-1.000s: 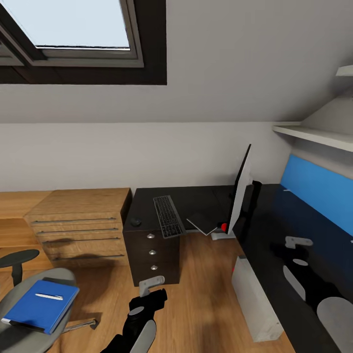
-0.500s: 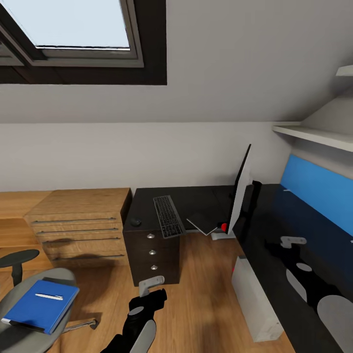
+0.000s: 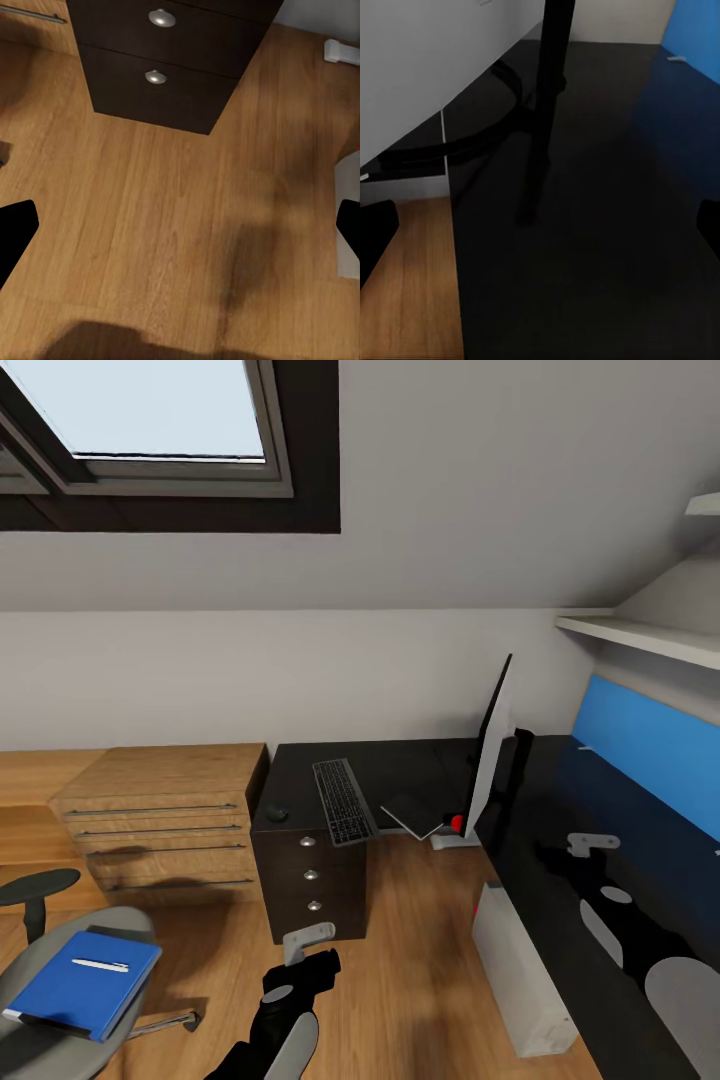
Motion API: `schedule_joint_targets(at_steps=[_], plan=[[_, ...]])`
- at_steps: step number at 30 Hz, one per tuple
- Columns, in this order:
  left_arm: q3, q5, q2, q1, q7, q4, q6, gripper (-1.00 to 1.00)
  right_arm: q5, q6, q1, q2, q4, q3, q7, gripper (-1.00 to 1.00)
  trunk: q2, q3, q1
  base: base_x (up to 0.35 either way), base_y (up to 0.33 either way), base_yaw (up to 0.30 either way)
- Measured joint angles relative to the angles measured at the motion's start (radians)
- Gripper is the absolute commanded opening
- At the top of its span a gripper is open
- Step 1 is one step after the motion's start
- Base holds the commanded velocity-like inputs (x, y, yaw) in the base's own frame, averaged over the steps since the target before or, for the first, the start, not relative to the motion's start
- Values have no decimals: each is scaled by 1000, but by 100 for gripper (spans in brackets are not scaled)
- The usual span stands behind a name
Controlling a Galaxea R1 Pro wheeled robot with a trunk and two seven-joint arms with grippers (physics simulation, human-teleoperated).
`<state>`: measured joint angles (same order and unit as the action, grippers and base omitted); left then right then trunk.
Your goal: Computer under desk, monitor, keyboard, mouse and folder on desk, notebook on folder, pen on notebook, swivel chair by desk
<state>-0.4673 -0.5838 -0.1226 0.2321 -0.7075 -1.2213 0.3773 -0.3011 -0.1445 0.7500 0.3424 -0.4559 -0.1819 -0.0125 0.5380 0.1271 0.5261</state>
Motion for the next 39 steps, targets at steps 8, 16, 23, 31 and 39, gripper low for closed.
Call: schedule_joint_targets(at_steps=[8,16,23,31,39], plan=[[-2,0,0,0,0,0,0,100,2,9,0,0,-2,-1,1,100,0,0,0,64,0,0],[-5,-1,0,0,0,1,0,100,2,10,0,0,-2,4,2,100,0,0,0,253,0,0],[-7,-1,-1,0,0,2,-1,100,2,8,0,0,-1,4,1,100,0,0,-1,263,-45,0],[-7,-1,-1,0,0,2,-1,100,3,7,0,0,0,4,0,100,0,0,-1,304,-85,0],[-7,-3,-2,0,0,7,1,100,3,4,0,1,2,4,0,100,0,0,-1,315,-98,0]])
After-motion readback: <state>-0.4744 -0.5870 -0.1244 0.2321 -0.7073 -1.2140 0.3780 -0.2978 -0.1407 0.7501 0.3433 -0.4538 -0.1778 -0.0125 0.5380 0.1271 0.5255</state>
